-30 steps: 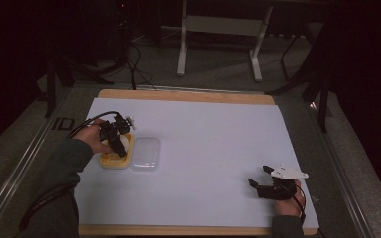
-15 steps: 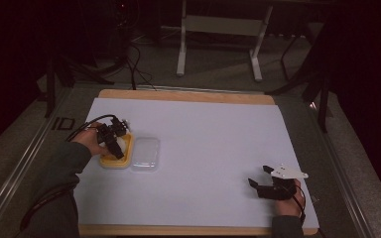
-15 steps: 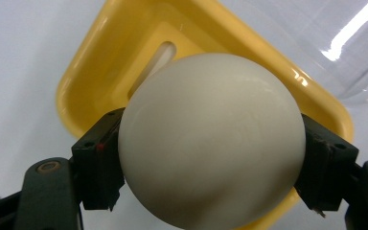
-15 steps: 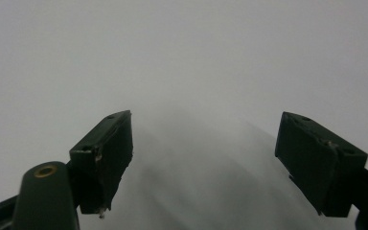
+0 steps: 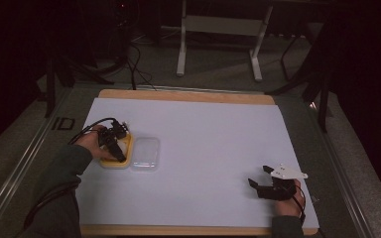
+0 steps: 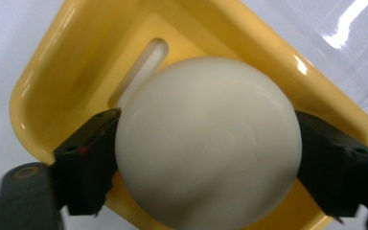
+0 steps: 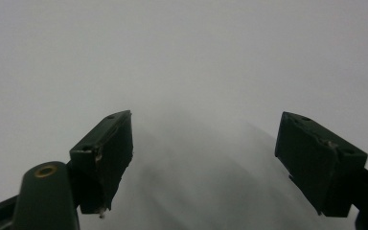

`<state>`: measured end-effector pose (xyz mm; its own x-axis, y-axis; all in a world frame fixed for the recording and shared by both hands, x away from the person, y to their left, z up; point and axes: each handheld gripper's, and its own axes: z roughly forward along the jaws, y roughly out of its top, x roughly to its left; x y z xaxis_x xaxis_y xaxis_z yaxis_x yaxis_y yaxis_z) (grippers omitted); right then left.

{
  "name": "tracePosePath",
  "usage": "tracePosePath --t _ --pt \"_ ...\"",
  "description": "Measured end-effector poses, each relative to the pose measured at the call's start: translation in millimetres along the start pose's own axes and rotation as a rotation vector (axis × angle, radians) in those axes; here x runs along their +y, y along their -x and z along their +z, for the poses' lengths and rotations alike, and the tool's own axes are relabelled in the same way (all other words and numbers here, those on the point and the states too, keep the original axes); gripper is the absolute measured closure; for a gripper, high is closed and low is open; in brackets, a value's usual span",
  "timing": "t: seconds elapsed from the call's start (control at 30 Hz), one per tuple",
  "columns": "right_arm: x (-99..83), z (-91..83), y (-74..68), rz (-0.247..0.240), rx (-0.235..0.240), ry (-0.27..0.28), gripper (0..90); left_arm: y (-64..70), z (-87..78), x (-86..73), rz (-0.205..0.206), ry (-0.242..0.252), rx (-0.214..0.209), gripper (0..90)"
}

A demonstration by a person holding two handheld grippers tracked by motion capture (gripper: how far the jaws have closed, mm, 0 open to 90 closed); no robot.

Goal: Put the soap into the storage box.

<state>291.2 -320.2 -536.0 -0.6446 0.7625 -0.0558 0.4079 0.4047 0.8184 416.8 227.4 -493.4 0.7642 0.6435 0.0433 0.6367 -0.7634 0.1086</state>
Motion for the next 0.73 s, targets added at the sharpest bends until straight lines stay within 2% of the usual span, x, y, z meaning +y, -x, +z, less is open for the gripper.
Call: tracePosePath --t 0.3,0.47,0.57,0.63,0.67,0.73 --pt "0.0 -0.1 0.0 -0.002 0.001 0.001 20.6 0.4 -15.4 1.8 0.001 0.060 0.040 12.9" --pt "0.0 -0.1 -0.1 -0.003 0.002 0.001 20.6 5.6 -31.5 3.0 0.019 0.106 0.064 11.9" --pt "0.0 0.0 0.0 -0.002 0.001 0.001 20.6 11.7 -44.9 4.3 0.047 0.157 0.069 13.7" --pt "0.0 0.1 -0.1 -0.002 0.001 0.000 20.6 14.5 -48.3 5.3 0.058 0.159 0.076 14.2" --pt "0.0 0.1 -0.1 -0.003 0.001 -0.001 20.6 21.8 -55.1 6.4 0.085 0.182 0.082 14.2" --pt "0.2 0.5 0.1 -0.002 0.000 -0.005 20.6 31.4 -59.4 6.9 0.108 0.209 0.086 16.3"
